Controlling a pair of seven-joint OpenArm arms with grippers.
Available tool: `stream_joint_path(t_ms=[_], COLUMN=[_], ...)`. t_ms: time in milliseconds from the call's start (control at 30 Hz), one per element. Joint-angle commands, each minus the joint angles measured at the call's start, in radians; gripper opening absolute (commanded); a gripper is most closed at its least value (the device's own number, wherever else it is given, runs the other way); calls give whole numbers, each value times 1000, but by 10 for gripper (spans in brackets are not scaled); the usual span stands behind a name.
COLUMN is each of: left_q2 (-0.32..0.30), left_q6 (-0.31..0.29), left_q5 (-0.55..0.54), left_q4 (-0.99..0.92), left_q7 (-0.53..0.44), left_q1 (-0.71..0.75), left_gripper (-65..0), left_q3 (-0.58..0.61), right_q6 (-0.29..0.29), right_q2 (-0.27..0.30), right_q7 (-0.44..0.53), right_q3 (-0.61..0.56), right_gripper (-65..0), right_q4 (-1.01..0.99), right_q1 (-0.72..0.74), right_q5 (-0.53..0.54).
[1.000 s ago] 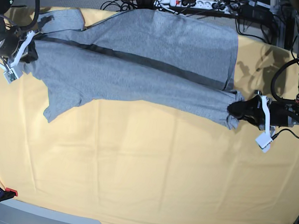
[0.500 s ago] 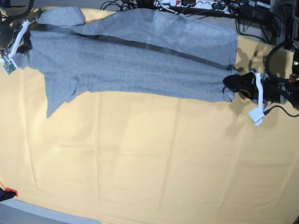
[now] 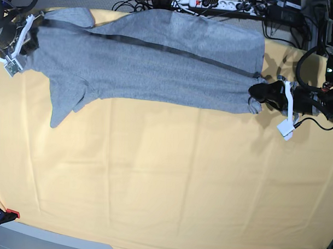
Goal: Layout the t-shirt on the table in an organized manner, then fold the t-shirt properly
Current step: 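Hold the left corner and move the right gripper to regrasp its corner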
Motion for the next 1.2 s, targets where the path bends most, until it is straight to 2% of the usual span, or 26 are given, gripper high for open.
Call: stream_joint_path(t_ms=[0, 33, 167, 267, 300, 400, 500, 667, 767, 1000, 1167], left_q2=[-25, -25, -25, -25, -25, -25, -25, -25, -25, -25, -25], left_q6=[-5, -5, -5, -5, -5, -5, -5, -5, -5, -5, -5], left_q5=[-17, -17, -17, -17, -17, -17, -17, -17, -17, -17, -17], left_q4=[13, 13, 12, 12, 12, 12, 12, 12, 12, 12, 12], left_q7=[-10, -10, -10, -10, -10, -10, -10, -10, -10, -10, -10], left_q1=[-17, -17, -17, -17, -17, -17, -17, -17, -17, -17, -17], left_gripper=[-650, -650, -650, -650, -650, -650, -650, -650, -650, -650, -650], left_q3=[-12, -12, -12, -12, -12, -12, -12, -12, -12, -12, -12], right_q6=[-5, -8, -13, -77, -92, -58, -56, -57, -56, -63, 14], right_q2=[26, 29, 28, 27, 27, 1, -24, -45, -50, -105, -111], right_q7=[1, 1, 1, 157, 202, 235, 235, 235, 235, 225, 204], right_q3=[22, 34, 142, 245, 267, 253, 174, 1, -58, -68, -68], right_gripper=[-350, -321, -317, -318, -318, -318, -318, -318, -317, -317, -317], right_q4=[19, 31, 143, 146, 146, 146, 140, -93, -259, -618, -819], right_q1=[-2, -2, -2, -2, 5, 64, 145, 297, 396, 583, 607], right_q5=[-4, -4, 4, 17, 59, 105, 109, 106, 106, 129, 275])
